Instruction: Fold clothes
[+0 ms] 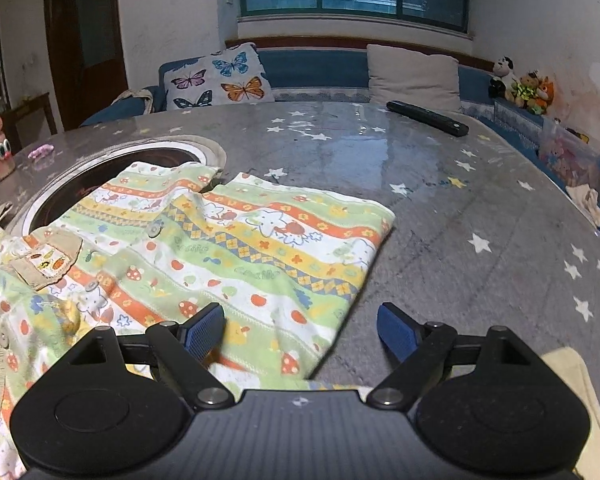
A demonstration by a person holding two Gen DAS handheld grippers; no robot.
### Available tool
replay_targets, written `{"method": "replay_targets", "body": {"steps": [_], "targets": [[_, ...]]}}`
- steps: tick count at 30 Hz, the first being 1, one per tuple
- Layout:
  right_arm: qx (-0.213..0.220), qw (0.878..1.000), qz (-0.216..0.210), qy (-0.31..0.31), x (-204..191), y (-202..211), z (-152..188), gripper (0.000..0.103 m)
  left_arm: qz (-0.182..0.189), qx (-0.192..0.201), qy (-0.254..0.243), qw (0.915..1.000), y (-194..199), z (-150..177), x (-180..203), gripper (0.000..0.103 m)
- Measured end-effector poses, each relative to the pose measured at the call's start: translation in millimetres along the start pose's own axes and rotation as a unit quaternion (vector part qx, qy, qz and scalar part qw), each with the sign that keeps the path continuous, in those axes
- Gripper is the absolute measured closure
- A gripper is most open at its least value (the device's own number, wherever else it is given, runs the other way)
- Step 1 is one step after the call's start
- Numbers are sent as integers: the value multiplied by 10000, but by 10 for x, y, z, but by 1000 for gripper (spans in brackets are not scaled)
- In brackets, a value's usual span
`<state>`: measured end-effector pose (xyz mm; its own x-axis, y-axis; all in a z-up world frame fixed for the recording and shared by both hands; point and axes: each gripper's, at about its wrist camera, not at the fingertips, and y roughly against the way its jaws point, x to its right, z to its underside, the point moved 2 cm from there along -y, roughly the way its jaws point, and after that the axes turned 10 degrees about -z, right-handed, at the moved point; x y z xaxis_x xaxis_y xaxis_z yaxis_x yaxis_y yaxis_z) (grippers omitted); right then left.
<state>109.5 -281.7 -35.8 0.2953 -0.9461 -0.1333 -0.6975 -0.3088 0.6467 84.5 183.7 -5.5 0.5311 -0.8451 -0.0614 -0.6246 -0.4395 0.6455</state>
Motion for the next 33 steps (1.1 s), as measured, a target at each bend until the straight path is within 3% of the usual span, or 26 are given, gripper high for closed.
{"method": "replay_targets", "body": {"steps": [5,16,33], "targets": [[2,10000,-58,71,-62,-147,-93,17,-7,-27,143,9999,-78,-7,-49,93],[45,9994,-288,208,-215,-600,-377,13,-283,-65,513,9983,-112,46,-274,93],[-132,9909,-793,1082,-681,-1548,-1055,12,-800,-111,835,9932,-166,17,-552,90]]}}
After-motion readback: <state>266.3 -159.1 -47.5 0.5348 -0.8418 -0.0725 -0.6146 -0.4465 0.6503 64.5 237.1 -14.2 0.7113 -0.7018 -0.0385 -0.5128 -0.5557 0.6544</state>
